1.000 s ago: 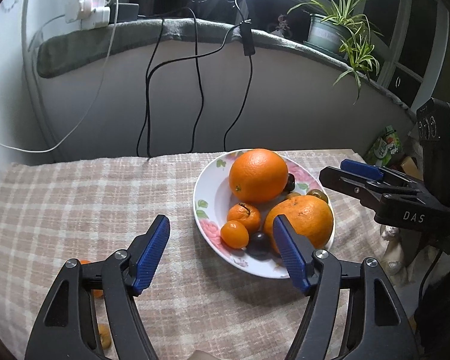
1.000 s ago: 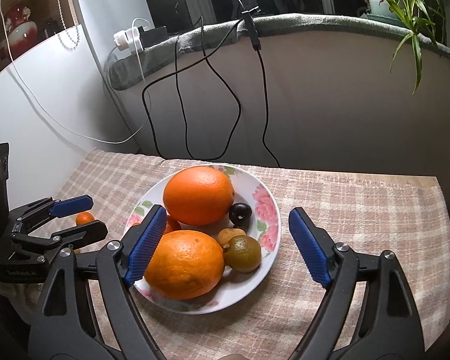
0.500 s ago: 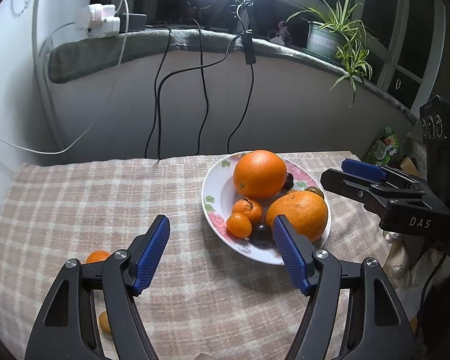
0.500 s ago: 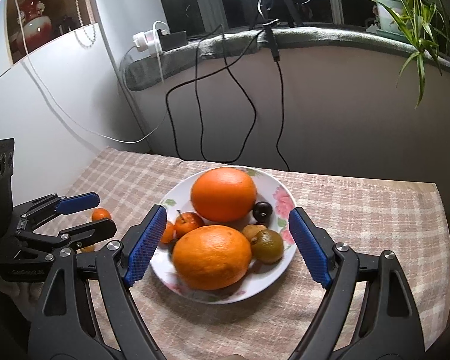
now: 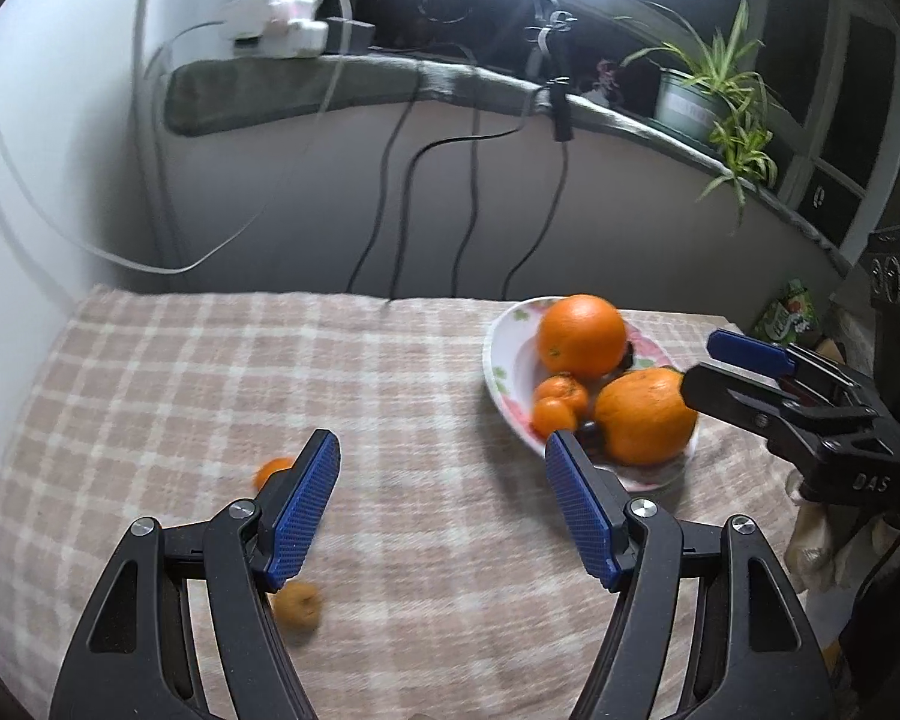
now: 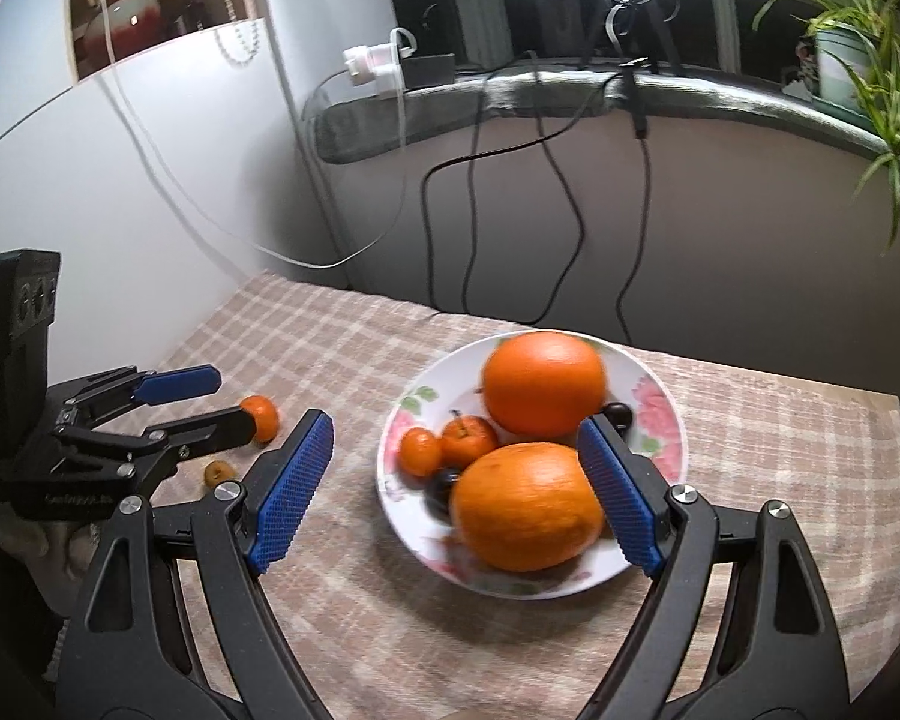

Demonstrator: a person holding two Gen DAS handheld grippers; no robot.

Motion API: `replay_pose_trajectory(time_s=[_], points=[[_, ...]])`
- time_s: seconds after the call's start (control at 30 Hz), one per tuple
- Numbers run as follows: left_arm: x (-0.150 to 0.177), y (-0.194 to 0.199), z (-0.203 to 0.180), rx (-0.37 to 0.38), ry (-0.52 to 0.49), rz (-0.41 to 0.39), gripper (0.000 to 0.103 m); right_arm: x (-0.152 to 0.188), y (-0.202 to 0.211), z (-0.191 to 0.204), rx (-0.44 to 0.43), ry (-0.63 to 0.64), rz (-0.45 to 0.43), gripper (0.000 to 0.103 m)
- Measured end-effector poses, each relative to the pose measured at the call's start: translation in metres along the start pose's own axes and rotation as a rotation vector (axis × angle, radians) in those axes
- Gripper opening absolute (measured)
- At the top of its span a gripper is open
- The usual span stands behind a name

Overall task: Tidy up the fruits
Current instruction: 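Pull both tools back from the plate toward the remaining loose fruit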

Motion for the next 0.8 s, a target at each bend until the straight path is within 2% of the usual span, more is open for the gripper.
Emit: replay_pose_trajectory(time_s=[0.13, 0.43, 0.73, 0.8], points=[[0.004, 0.003, 0.022, -0.005, 0.047, 0.010, 0.070, 0.001, -0.005, 0.013, -0.031, 0.019, 0.009, 0.086], [0.019, 0.006, 0.063, -0.045, 0.119, 0.035, 0.058, 0.006, -0.019, 0.040, -0.084, 0.070, 0.042, 0.086], [0.046, 0.007, 0.069, -0.033, 0.126, 0.080, 0.047, 0.002, -0.043, 0.064, -0.137, 0.089, 0.086, 0.086], [0.051, 0.006, 0.068, -0.024, 0.129, 0.091, 0.044, 0.002, -0.048, 0.070, -0.148, 0.092, 0.095, 0.082]])
Point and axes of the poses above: each gripper's, at about its wrist camera, not at the fingertips, and y roughly against the way its jaws point, z to its left, x to its underside, the point moved 2 cm from there along -y, roughly the way its jaws point, and after that the axes turned 4 degrees about -x, right-handed, at the moved point
